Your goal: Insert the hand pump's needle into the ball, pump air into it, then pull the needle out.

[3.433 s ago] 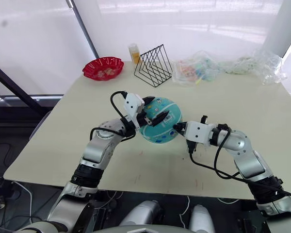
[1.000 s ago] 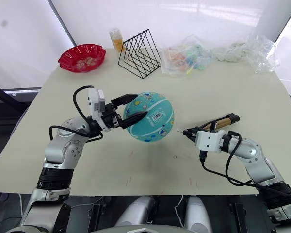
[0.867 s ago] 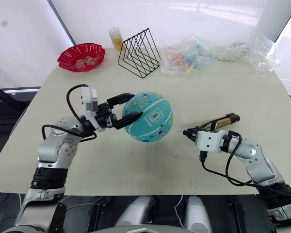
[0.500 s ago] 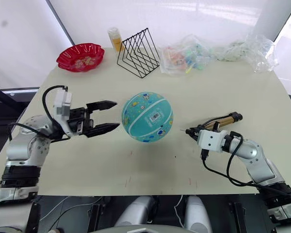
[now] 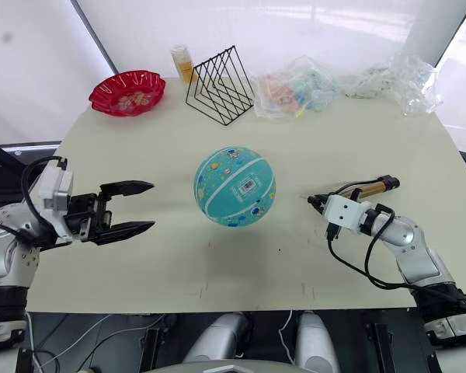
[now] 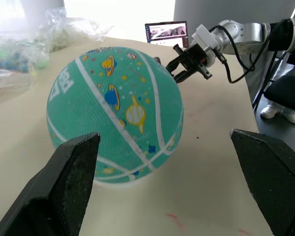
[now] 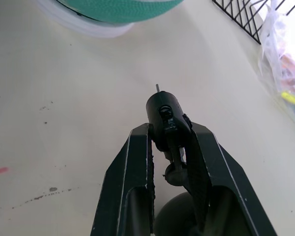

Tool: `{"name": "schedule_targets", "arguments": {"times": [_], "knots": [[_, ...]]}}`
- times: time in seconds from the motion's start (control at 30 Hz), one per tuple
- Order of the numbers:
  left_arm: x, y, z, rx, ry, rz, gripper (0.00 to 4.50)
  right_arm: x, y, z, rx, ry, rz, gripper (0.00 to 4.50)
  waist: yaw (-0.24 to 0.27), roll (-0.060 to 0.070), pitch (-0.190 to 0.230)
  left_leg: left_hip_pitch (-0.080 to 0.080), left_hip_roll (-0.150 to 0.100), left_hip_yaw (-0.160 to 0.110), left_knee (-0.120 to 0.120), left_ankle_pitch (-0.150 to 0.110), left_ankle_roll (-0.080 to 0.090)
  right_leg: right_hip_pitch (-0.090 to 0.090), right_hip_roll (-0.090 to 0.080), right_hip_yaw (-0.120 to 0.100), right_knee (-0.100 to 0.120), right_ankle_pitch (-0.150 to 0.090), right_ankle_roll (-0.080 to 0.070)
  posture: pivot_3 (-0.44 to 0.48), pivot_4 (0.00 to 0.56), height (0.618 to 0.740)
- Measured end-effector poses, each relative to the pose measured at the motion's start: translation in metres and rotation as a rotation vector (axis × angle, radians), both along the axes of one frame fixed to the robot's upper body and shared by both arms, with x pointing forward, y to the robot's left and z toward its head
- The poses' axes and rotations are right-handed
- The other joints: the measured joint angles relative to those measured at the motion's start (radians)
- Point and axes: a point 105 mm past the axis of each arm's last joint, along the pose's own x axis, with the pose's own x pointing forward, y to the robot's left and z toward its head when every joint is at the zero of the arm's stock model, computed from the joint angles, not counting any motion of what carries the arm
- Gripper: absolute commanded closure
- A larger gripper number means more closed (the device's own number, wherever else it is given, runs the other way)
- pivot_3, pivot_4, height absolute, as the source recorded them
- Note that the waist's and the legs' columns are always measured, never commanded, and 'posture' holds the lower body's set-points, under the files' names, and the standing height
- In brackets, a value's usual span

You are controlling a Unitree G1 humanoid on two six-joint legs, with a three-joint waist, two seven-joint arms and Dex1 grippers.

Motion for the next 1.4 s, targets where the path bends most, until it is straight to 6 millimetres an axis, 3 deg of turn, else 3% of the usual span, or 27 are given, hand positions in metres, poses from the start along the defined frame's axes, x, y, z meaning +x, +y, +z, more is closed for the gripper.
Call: {"name": "schedule_targets", "arguments": {"times": [0.1, 0.2, 0.27, 0.3, 0.37, 0.43, 0.63, 0.8, 0.93, 1.1, 1.4], "knots": [[-0.004, 0.007, -0.003, 0.000, -0.004, 0.033, 0.00, 0.006, -0.001, 0.004, 0.006, -0.005, -0.018, 4.13, -0.001, 0.000, 0.000, 0.000, 0.000, 0.001, 0.001, 0.000, 0.000, -0.001, 0.000, 0.001, 0.003, 0.000, 0.000, 0.000, 0.150, 0.740], [-0.004, 0.008, -0.003, 0.002, -0.012, 0.043, 0.00, 0.006, -0.003, 0.003, 0.016, 0.015, -0.020, 2.70, 0.001, 0.000, 0.000, 0.001, 0.000, 0.001, 0.002, 0.000, 0.000, -0.001, 0.000, 0.001, 0.006, 0.000, 0.000, 0.000, 0.150, 0.740], [-0.004, 0.008, -0.003, 0.004, -0.019, 0.044, 0.00, 0.004, -0.005, -0.001, 0.014, 0.042, -0.023, 2.15, 0.000, 0.000, 0.000, 0.001, 0.000, 0.001, 0.002, 0.000, 0.000, -0.002, 0.000, 0.002, 0.007, 0.000, -0.001, 0.000, 0.150, 0.740], [-0.004, 0.008, -0.003, 0.004, -0.020, 0.046, 0.00, 0.002, -0.006, -0.004, 0.015, 0.056, -0.026, 1.44, 0.000, 0.000, 0.000, 0.001, 0.000, 0.001, 0.002, 0.000, 0.000, -0.002, 0.000, 0.002, 0.008, 0.000, -0.001, 0.000, 0.150, 0.740], [-0.003, 0.008, -0.004, 0.004, -0.020, 0.051, 0.00, 0.000, -0.008, -0.005, 0.024, 0.063, -0.032, 0.99, -0.005, 0.000, 0.000, 0.001, 0.000, 0.002, 0.002, 0.000, 0.000, -0.002, 0.000, 0.003, 0.009, 0.000, -0.001, 0.000, 0.150, 0.740], [-0.002, 0.007, -0.003, 0.000, -0.028, 0.051, 0.00, -0.007, -0.012, 0.001, 0.072, 0.044, -0.047, 0.10, -0.007, 0.000, 0.000, 0.001, 0.000, 0.002, 0.002, 0.000, -0.001, -0.003, 0.000, 0.003, 0.009, 0.000, -0.001, 0.000, 0.150, 0.740], [-0.001, 0.009, -0.007, -0.005, -0.032, 0.071, 0.00, -0.026, -0.032, 0.019, 0.252, 0.035, -0.133, 0.02, -0.016, 0.000, 0.000, 0.001, 0.000, 0.002, 0.002, 0.000, -0.001, -0.003, 0.000, 0.004, 0.010, 0.000, -0.001, 0.000, 0.150, 0.740], [0.001, 0.028, -0.040, -0.013, 0.048, 0.216, 0.00, -0.064, -0.059, 0.016, 0.458, 0.131, -0.254, 0.02, -0.016, 0.001, -0.001, 0.002, 0.000, 0.003, 0.002, 0.000, 0.000, -0.002, 0.000, 0.005, 0.010, 0.000, -0.002, 0.000, 0.150, 0.740], [0.000, 0.035, -0.057, -0.006, 0.061, 0.288, 0.00, -0.079, -0.077, 0.027, 0.559, 0.128, -0.322, 0.02, -0.016, -0.001, -0.001, 0.004, 0.001, 0.004, 0.002, 0.000, 0.000, -0.001, 0.001, 0.006, 0.011, 0.002, -0.004, 0.000, 0.150, 0.740], [0.000, 0.044, -0.074, -0.005, 0.086, 0.401, 0.00, -0.106, -0.096, 0.013, 0.601, 0.197, -0.391, 0.02, -0.011, 0.001, -0.001, 0.005, 0.003, 0.003, 0.003, 0.000, 0.001, -0.001, 0.004, 0.006, 0.013, 0.003, -0.005, 0.000, 0.150, 0.740], [0.004, 0.057, -0.108, 0.068, 0.156, 0.616, 0.00, -0.134, -0.128, -0.016, 0.563, 0.279, -0.492, 0.02, -0.014, 0.000, -0.002, 0.006, 0.005, 0.004, 0.003, 0.000, 0.000, 0.000, 0.006, 0.007, 0.013, 0.004, -0.006, 0.000, 0.150, 0.740]]}}
